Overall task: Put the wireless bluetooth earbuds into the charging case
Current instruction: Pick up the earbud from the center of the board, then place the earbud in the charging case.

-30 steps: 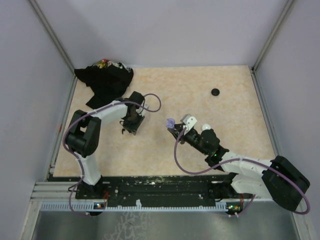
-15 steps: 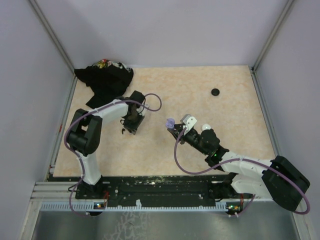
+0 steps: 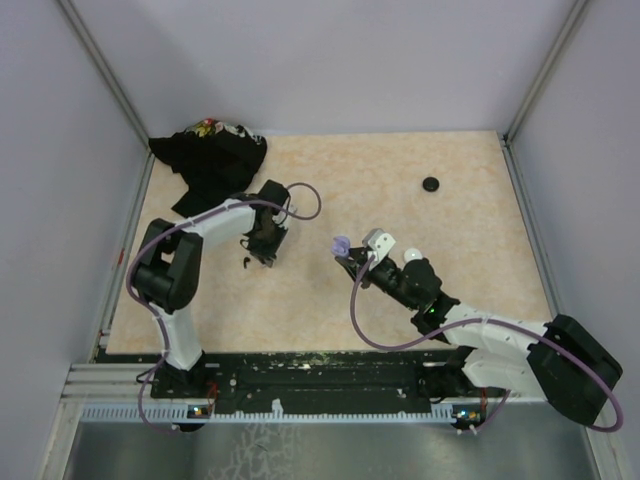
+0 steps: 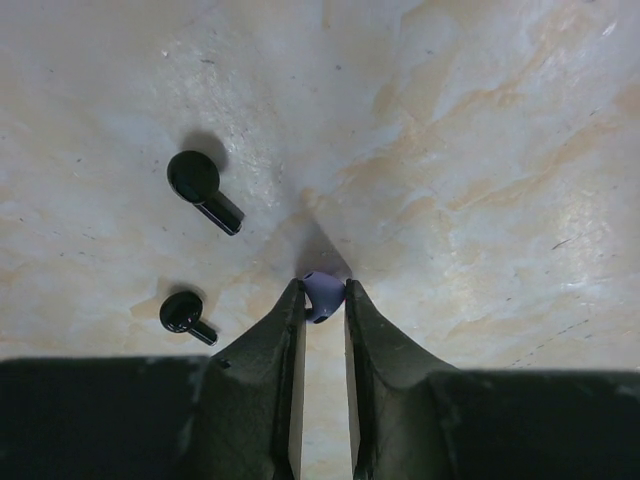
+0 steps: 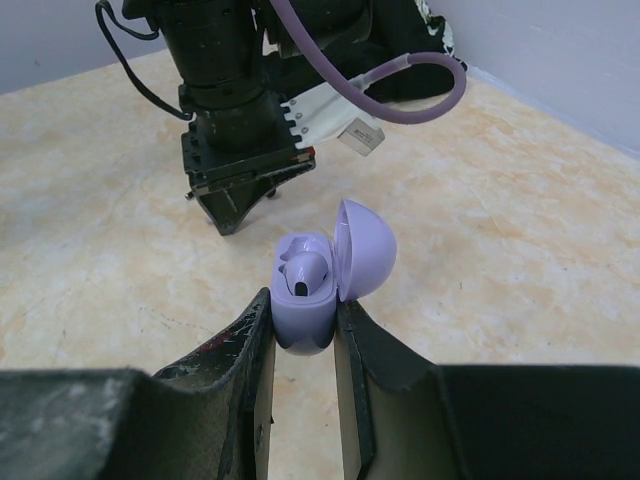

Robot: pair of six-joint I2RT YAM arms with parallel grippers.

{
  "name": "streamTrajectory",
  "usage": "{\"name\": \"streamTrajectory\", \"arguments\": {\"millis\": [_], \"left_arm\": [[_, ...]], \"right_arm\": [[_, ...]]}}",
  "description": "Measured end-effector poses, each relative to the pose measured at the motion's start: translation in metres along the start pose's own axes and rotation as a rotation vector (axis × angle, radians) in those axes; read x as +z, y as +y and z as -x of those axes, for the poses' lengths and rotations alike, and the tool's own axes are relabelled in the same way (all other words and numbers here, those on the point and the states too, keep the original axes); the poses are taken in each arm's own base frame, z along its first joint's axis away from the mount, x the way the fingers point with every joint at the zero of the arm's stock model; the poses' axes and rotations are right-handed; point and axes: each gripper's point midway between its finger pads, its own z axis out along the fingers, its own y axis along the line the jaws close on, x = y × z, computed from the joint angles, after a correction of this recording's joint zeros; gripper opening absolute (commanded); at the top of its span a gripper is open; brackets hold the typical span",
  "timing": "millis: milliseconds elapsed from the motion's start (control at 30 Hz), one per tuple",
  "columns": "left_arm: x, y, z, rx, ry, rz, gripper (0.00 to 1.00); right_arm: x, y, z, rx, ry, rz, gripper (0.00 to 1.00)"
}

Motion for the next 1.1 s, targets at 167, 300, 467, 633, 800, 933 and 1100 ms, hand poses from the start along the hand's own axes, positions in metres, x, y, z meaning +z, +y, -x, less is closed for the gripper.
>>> {"name": "streamTrajectory", "arguments": {"millis": [167, 300, 467, 633, 800, 933, 1100], "left_arm": [[-0.019, -0.009, 0.017, -0.105, -0.124, -0.038, 0.22], [-0.061, -0.014, 0.042, -0.183, -0.305, -0.08, 0.22], [-0.119, -0.025, 0.071, -0.26, -0.548, -0.168, 0.22], [-0.154, -0.044, 0.082, -0.305, -0.706, -0.269, 0.23], [-0.185, -0.07, 0.088, -0.309, -0.833, -0.36, 0.23], [-0.214, -0.087, 0.088, -0.324, -0.936, -0.436, 0.23], [-0.247, -0.102, 0.086, -0.361, -1.048, -0.539, 0.22]], "right_arm": [[-0.001, 0.0, 0.002, -0.003, -0.005, 0.0, 0.0], [-0.001, 0.0, 0.0, -0.01, 0.009, 0.0, 0.0], [0.003, -0.002, 0.009, -0.017, -0.006, -0.001, 0.0], [0.009, -0.003, 0.023, -0.021, -0.037, -0.005, 0.0], [0.013, -0.006, 0.03, -0.023, -0.061, -0.019, 0.0], [0.016, -0.009, 0.034, -0.024, -0.086, -0.037, 0.0], [0.019, -0.013, 0.047, -0.025, -0.145, -0.062, 0.0]]}}
